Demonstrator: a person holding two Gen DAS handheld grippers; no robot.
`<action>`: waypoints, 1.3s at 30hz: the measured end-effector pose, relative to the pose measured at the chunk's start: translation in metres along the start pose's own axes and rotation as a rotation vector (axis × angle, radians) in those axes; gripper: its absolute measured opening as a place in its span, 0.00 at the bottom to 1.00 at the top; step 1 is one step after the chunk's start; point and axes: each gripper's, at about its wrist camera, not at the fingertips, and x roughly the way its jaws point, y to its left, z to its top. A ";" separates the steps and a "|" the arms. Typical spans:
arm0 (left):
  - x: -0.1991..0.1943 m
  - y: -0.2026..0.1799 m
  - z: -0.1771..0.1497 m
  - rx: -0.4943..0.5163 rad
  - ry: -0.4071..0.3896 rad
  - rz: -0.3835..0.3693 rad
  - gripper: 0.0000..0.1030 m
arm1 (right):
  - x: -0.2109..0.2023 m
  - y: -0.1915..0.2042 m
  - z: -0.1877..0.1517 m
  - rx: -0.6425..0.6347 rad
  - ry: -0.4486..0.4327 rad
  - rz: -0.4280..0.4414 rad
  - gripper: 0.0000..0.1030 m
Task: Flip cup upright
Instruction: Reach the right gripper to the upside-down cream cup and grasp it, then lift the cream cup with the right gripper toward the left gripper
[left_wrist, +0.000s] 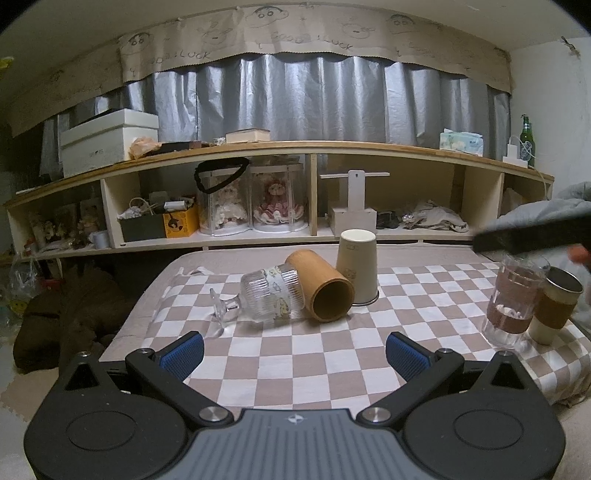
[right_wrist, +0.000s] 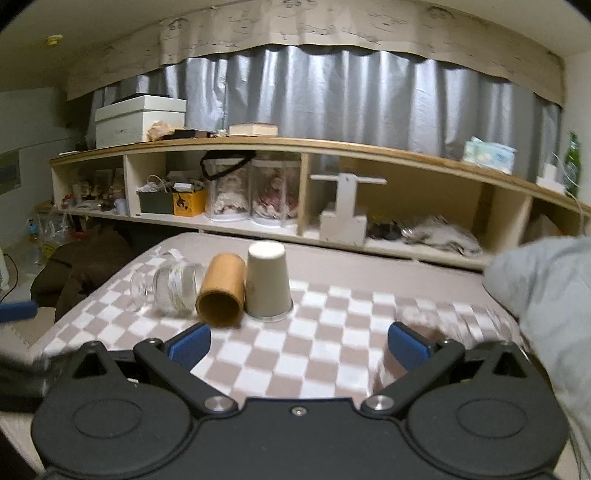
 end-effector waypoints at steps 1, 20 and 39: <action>0.000 0.003 0.002 -0.009 0.008 -0.003 1.00 | 0.008 0.000 0.007 -0.004 -0.001 0.002 1.00; 0.036 0.031 -0.014 -0.128 0.115 -0.092 1.00 | 0.208 0.023 0.085 0.070 0.199 0.051 0.92; 0.035 0.037 -0.013 -0.169 0.097 -0.105 1.00 | 0.210 0.026 0.056 0.066 0.229 0.035 0.57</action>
